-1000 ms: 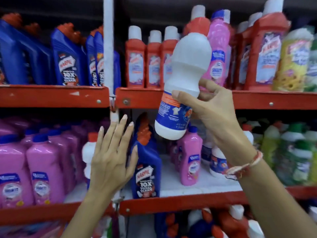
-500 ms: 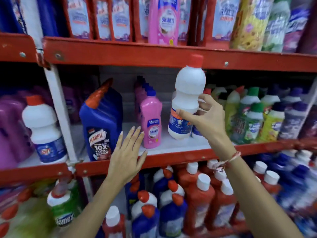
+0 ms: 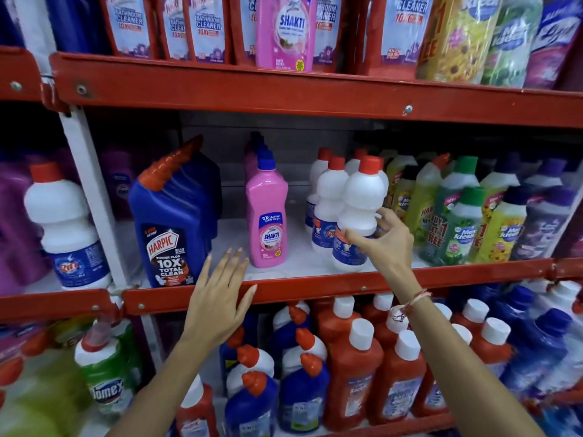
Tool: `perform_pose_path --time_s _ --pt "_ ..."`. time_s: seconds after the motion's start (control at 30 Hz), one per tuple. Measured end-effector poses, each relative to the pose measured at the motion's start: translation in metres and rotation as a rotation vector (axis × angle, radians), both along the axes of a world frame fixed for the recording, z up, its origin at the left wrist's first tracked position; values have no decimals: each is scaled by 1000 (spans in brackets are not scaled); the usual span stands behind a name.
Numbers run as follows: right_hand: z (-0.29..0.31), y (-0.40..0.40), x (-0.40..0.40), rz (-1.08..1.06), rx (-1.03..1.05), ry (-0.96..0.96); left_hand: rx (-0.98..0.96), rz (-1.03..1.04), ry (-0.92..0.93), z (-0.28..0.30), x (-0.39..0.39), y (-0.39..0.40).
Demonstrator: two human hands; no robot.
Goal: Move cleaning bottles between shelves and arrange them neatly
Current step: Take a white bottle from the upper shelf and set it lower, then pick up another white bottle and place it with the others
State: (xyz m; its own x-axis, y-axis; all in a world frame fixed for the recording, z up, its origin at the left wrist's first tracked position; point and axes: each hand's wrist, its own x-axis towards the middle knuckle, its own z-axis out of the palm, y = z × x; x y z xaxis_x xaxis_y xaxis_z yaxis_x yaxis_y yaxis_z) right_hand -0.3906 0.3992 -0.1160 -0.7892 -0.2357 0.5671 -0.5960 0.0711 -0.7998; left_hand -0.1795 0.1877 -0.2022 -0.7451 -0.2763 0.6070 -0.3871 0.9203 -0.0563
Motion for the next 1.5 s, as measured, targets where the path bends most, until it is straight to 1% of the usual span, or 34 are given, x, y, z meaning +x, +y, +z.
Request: perform_pose_path --time_s 0.2,0.33,0.6,0.8,0.87,0.93,1.0,1.03,1.1,1.27,1.5 --pt "-12 14 -21 -22 60 -8 -11 7 28 -3 -1 1" --pt "-11 23 -29 -19 80 -20 -22 22 39 -5 -2 2" --pt "-9 35 -40 60 159 -50 -10 39 79 -11 -3 4" --pt "-13 30 -30 69 108 -110 -12 7 56 -7 5 6" --pt "-16 23 -14 5 28 -77 -30 -40 62 -10 13 6" --pt "-21 11 7 -176 -83 -31 -41 -88 78 -13 25 4" --pt "-25 -2 32 -335 -196 72 -32 -118 107 -13 39 -1" --pt "-25 -10 45 -360 -243 130 -21 -124 128 -11 47 -5" --pt "-24 -28 70 -319 -287 206 0 -124 176 -7 63 -14" --pt "-15 -80 126 -82 -302 288 -8 -99 323 -4 110 -47" --pt "-19 -151 204 179 -285 213 -7 -4 396 -20 178 -103"
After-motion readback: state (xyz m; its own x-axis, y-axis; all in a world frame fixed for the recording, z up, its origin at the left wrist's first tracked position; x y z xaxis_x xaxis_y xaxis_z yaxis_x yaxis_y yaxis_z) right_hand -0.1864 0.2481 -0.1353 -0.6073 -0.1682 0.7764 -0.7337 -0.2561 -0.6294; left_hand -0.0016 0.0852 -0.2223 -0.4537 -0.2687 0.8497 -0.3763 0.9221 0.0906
